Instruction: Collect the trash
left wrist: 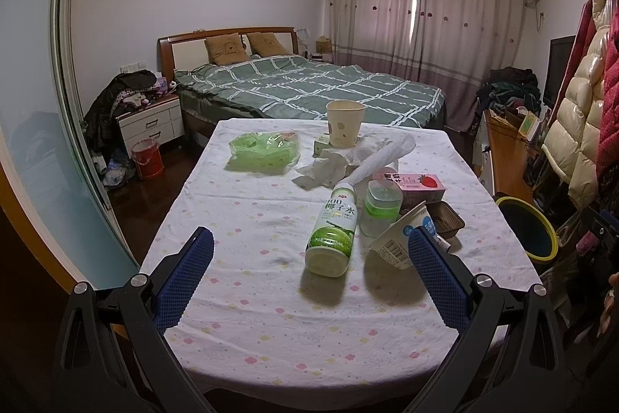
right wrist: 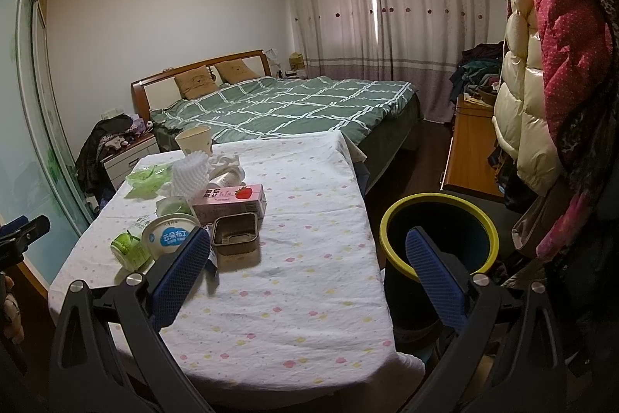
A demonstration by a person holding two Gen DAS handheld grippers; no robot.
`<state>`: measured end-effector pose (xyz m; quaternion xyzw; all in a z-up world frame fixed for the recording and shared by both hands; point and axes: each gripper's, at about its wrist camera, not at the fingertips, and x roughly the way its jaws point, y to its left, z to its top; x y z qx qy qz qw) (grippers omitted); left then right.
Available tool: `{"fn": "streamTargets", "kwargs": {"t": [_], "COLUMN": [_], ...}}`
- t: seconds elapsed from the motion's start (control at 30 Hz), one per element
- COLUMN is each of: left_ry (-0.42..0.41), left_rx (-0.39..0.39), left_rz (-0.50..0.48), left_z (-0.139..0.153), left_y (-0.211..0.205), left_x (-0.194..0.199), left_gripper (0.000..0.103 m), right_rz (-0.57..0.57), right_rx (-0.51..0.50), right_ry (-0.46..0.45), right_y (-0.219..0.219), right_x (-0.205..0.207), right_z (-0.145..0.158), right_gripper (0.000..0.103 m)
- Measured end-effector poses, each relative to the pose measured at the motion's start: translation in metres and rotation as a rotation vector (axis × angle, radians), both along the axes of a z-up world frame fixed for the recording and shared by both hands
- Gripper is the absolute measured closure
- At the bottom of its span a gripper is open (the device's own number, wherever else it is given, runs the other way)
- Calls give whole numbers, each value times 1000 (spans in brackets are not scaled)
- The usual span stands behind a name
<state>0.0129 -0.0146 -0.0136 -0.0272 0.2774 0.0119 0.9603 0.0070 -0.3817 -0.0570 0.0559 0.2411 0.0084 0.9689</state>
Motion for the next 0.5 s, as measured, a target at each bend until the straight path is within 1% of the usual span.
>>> {"fn": "streamTargets", "kwargs": {"t": [0.3,0.5], "left_ry": [1,13], "left_rx": [2,2], "left_rz": [-1,-1], "left_z": [0,-7], "left_y": [0,3], "left_x": [0,2], "left_gripper": [4,4], "right_rz": [1,17], "right_rx": [-2,-28], "right_ry": [2,8], "right_y": [0,9], "right_x": [1,12], "right_z": [-1,0], "right_gripper": [6,6]}}
